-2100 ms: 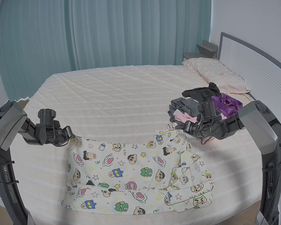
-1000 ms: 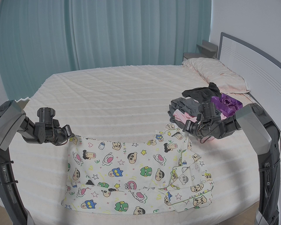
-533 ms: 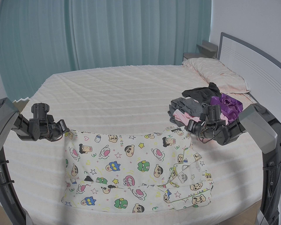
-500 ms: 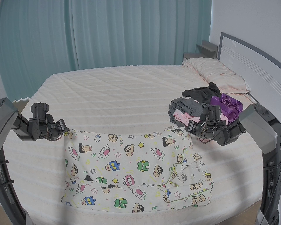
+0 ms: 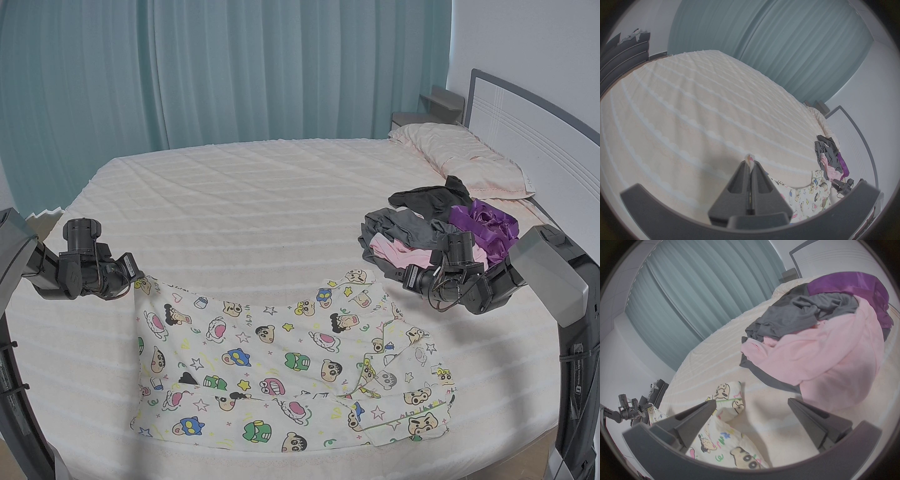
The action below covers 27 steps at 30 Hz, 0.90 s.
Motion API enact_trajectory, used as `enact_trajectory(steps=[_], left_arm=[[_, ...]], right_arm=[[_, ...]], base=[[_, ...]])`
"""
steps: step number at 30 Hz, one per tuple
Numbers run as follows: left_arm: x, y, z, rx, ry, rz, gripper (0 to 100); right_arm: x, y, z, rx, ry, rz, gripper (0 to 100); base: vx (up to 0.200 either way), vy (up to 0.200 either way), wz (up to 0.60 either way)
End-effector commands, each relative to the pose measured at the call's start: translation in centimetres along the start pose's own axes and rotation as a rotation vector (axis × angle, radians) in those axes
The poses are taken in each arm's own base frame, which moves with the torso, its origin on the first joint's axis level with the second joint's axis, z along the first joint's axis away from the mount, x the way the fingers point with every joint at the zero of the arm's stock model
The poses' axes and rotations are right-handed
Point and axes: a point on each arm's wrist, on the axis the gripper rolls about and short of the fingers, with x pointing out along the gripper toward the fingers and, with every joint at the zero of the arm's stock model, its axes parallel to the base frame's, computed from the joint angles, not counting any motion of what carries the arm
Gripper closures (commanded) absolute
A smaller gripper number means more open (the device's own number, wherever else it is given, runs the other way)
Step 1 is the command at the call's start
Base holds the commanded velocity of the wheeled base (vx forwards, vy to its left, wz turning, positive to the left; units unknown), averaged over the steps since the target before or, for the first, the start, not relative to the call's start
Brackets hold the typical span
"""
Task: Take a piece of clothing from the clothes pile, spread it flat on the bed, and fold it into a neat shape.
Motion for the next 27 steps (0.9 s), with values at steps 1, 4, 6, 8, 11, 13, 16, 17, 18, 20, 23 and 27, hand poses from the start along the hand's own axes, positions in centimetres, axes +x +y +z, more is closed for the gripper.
enact_trajectory(steps=[1, 4, 6, 8, 11, 13, 16, 17, 18, 20, 23, 27], left_arm=[[0.1, 0.1, 0.0, -0.003, -0.001, 0.0, 100], [0.0, 0.2, 0.1, -0.004, -0.004, 0.005, 100], [0.0, 0.3, 0.1, -0.004, -0.003, 0.005, 100], [0.0, 0.3, 0.0, -0.004, -0.001, 0.006, 100], [0.1, 0.4, -0.1, -0.006, 0.005, 0.007, 100], [0.1, 0.4, -0.1, -0.007, 0.006, 0.008, 100], [0.0, 0.4, -0.1, -0.007, 0.006, 0.008, 100], [0.0, 0.4, -0.1, -0.007, 0.006, 0.008, 100], [0.0, 0.4, -0.1, -0.008, 0.006, 0.008, 100], [0.0, 0.4, -0.1, -0.008, 0.006, 0.008, 100], [0.1, 0.3, -0.1, -0.008, 0.008, 0.009, 100], [0.1, 0.3, -0.2, -0.006, 0.01, 0.007, 100]], right_arm=[[-0.7, -0.6, -0.4, 0.003, 0.037, 0.002, 0], [-1.5, -1.4, -1.0, -0.052, 0.085, 0.04, 0], [-2.0, -1.9, -1.5, -0.1, 0.114, 0.057, 0], [-2.3, -2.1, -1.9, -0.136, 0.138, 0.078, 0], [-2.5, -2.3, -2.5, -0.16, 0.164, 0.097, 0], [-2.4, -2.1, -2.7, -0.174, 0.172, 0.112, 0], [-2.3, -1.9, -2.9, -0.19, 0.179, 0.129, 0], [-2.3, -1.7, -3.0, -0.197, 0.183, 0.139, 0], [-2.2, -1.6, -3.0, -0.199, 0.184, 0.142, 0], [-2.0, -1.1, -3.3, -0.217, 0.188, 0.158, 0], [-1.8, -0.4, -3.5, -0.233, 0.19, 0.176, 0], [-1.0, -0.3, -3.9, -0.239, 0.196, 0.175, 100]], base=[[0.0, 0.0, 0.0], [0.0, 0.0, 0.0], [0.0, 0.0, 0.0], [0.0, 0.0, 0.0], [0.0, 0.0, 0.0], [0.0, 0.0, 0.0], [0.0, 0.0, 0.0], [0.0, 0.0, 0.0], [0.0, 0.0, 0.0], [0.0, 0.0, 0.0], [0.0, 0.0, 0.0], [0.0, 0.0, 0.0]])
